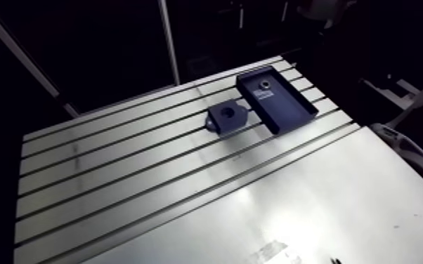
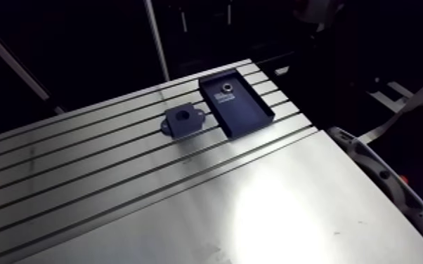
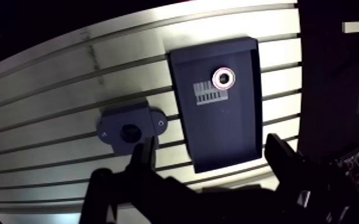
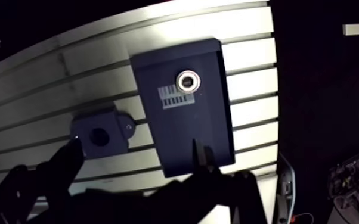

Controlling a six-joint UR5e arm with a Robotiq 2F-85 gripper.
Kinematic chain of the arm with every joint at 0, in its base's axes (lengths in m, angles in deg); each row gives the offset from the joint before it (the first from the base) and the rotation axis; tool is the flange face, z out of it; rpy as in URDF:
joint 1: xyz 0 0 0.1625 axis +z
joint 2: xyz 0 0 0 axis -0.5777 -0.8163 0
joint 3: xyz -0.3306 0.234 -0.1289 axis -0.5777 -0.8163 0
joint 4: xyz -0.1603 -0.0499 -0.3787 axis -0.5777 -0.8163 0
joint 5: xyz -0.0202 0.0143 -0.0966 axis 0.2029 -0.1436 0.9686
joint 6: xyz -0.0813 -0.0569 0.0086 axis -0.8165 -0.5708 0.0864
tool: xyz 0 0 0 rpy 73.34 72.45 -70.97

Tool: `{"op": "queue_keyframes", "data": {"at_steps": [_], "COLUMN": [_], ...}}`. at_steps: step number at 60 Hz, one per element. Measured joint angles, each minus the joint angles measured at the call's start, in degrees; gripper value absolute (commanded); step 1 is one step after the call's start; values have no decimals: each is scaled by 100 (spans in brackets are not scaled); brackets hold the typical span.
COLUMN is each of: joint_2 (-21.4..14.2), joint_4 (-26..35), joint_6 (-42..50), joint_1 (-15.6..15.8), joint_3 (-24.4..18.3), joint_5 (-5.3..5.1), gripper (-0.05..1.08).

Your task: Pick up the bearing and press it into the housing until flush.

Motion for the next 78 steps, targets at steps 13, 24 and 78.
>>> {"op": "queue_keyframes", "data": {"at_steps": [13,24,78], "joint_2": [179,312,424], "joint_4": [-135,-294,-1459], "joint_6": [-407,-750,-1612], "joint_1": [-70,-147,-433], "joint_3": [-4,26,891], "joint_5": [9,18,1], "gripper": [1,1,1]}}
